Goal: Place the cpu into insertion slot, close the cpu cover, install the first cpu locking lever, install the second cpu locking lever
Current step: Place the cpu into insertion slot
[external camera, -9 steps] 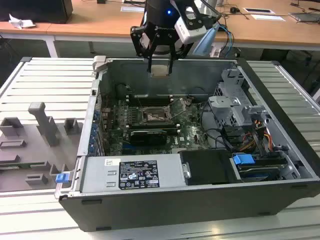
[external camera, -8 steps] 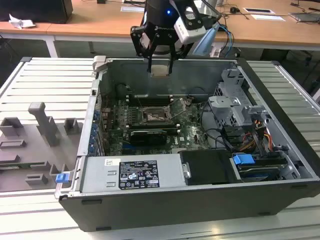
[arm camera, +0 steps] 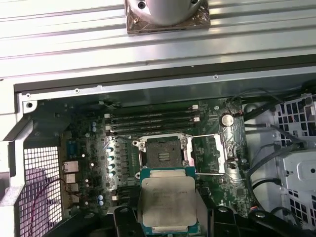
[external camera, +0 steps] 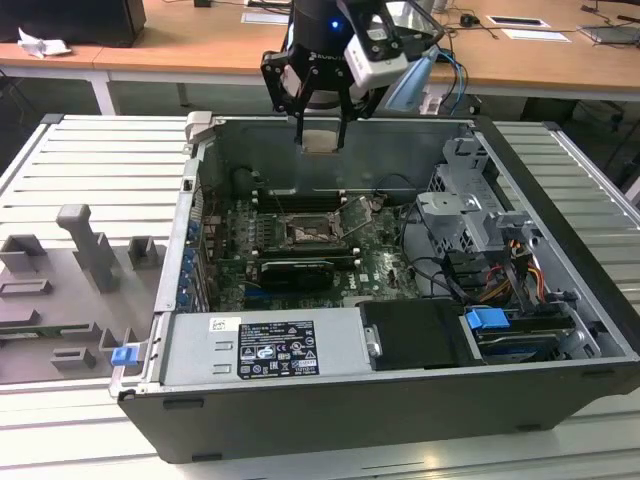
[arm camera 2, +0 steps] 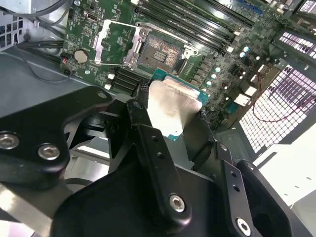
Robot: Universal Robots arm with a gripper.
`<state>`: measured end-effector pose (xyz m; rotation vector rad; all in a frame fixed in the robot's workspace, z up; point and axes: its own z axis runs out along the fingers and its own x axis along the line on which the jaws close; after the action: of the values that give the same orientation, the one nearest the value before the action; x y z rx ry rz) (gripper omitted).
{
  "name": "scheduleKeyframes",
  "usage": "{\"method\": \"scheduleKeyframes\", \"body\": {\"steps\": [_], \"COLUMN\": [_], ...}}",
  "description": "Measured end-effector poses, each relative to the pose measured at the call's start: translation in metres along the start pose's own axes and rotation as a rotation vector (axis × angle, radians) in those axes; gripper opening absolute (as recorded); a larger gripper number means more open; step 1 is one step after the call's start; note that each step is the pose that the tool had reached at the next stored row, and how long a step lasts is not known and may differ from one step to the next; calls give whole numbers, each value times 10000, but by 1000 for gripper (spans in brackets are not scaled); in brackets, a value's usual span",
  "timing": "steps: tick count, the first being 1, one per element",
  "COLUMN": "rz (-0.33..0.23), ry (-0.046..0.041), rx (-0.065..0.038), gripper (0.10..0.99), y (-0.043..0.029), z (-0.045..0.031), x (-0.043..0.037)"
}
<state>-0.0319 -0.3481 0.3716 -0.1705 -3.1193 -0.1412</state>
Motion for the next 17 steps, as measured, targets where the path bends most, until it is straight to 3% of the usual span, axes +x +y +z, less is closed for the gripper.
{"method": "scheduleKeyframes", "body": {"steps": [17], "rz": [1148], "ry": [-103], "rx": [-23], "gripper": [529], "y": [-1], "z": [14], "x": [1]}}
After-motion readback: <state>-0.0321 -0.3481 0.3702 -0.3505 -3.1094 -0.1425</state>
